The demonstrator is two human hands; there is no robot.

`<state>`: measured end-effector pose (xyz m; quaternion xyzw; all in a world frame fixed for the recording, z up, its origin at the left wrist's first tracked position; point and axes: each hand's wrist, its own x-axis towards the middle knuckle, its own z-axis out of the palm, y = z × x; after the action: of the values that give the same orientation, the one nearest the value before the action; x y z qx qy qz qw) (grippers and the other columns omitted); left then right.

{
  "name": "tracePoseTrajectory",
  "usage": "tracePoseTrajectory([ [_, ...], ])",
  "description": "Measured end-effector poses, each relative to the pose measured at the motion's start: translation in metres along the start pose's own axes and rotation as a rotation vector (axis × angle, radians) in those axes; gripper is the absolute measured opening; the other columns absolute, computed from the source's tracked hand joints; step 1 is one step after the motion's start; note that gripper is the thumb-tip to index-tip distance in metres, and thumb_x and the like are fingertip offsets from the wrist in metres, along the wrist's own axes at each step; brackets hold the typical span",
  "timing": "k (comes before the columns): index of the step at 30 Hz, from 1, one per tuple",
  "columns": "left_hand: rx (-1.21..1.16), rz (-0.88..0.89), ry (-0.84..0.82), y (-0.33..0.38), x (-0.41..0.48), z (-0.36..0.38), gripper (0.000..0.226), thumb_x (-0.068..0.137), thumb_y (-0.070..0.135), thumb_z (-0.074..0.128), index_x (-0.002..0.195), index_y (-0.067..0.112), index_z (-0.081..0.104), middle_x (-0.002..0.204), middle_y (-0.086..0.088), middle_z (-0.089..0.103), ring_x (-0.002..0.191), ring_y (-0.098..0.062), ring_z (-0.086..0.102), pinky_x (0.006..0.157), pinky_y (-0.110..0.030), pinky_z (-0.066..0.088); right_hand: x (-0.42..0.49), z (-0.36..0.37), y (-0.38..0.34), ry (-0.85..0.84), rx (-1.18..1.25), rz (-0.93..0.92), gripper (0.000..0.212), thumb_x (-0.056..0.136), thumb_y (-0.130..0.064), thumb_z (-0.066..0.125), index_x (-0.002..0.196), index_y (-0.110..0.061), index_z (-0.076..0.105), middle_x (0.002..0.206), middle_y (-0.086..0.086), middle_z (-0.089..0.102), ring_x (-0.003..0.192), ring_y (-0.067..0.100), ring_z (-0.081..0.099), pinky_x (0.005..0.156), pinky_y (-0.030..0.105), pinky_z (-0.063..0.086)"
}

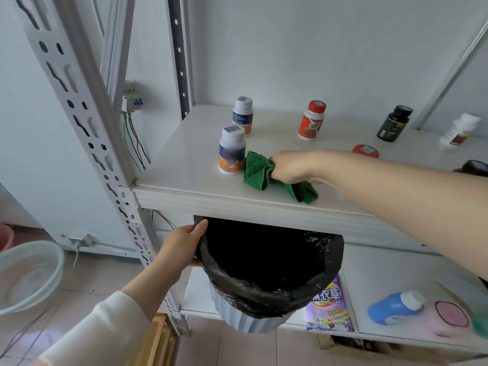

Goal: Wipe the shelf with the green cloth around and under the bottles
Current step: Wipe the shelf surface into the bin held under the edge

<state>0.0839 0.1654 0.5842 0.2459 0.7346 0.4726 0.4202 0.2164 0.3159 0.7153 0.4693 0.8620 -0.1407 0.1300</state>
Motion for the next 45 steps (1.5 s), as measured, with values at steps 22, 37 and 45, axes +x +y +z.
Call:
tracePoseTrajectory([
  [22, 0.149, 0.064, -0.095, -0.018, -0.074, 0.089, 0.027, 0.091, 0.037, 0.05, 0.084, 0.015, 0.064, 0.098, -0.018, 0.069, 0.085, -0.03, 0.067, 0.065, -0.038, 0.059, -0.136, 0.081, 0.118, -0.258, 1.005, 0.043, 0.023, 0.096, -0.005, 0.037, 0.101, -0.016, 0.057, 0.1, 0.005, 0.065, 0.091, 0.019, 0.061, 0.082, 0.037, 0.05],
  [37, 0.053, -0.023, -0.082, 0.013, -0.133, 0.283, 0.028, 0.091, 0.033, 0.051, 0.079, 0.01, 0.064, 0.088, -0.017, 0.064, 0.07, -0.027, 0.06, 0.048, -0.028, 0.056, -0.225, 0.094, 0.333, -0.176, 1.852, 0.293, 0.029, 0.091, -0.028, 0.05, 0.104, -0.006, 0.063, 0.091, 0.011, 0.073, 0.068, 0.021, 0.072, 0.062, 0.033, 0.059],
  [45, 0.081, -0.039, -0.066, 0.019, -0.123, 0.293, 0.037, 0.091, 0.033, 0.05, 0.094, 0.0, 0.066, 0.085, -0.016, 0.063, 0.07, -0.027, 0.059, 0.058, -0.031, 0.055, -0.229, 0.086, 0.355, -0.133, 1.997, 0.131, 0.044, 0.091, -0.038, 0.044, 0.088, -0.004, 0.073, 0.088, 0.014, 0.075, 0.072, 0.023, 0.073, 0.062, 0.038, 0.058],
])
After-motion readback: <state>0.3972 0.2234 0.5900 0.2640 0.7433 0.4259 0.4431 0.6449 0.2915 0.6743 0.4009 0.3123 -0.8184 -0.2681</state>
